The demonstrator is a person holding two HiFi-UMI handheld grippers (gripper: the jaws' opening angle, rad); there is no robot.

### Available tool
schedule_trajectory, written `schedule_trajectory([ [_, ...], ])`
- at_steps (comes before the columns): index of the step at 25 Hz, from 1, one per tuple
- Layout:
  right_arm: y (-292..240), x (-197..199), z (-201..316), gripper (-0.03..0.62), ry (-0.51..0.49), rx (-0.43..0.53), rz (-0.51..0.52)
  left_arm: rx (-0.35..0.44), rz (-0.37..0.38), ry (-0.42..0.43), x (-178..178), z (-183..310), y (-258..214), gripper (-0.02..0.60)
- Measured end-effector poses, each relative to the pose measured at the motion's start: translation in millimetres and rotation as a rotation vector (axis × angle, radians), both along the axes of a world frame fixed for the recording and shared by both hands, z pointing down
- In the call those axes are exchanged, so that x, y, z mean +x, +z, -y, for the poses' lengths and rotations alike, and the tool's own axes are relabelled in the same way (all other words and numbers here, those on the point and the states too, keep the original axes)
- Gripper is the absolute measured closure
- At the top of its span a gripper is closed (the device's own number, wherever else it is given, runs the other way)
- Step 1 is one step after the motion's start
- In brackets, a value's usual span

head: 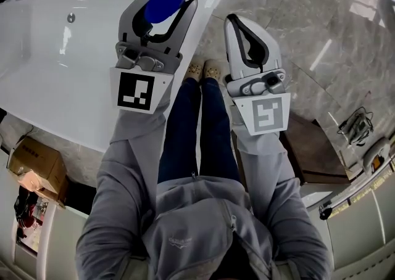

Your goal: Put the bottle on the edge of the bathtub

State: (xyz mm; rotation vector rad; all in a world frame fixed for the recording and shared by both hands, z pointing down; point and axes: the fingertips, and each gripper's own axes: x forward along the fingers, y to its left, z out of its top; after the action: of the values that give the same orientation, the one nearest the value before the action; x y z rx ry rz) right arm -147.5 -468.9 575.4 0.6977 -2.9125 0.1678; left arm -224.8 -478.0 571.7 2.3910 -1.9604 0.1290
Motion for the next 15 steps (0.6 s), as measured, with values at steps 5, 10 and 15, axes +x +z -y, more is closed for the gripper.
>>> schedule_trajectory([
  [5,13.0,-2.5,4.4,0.591,0.001,-0.028,-0.019,-0.017,-0.012,-0.007,-4.5,8.4,16.5,0.43],
  [10,23.0,-8.2,7.2,0.592,-0.005,-0.039,-0.032,-0.03,-0.014,0.003,-6.0,14.2,31.2,0.43],
  [15,27.6,-11.5,9.2,0.592,-0.01,-0.051,-0.037,-0.048,-0.019,0.006,-4.8,16.7,43.5,0.43],
])
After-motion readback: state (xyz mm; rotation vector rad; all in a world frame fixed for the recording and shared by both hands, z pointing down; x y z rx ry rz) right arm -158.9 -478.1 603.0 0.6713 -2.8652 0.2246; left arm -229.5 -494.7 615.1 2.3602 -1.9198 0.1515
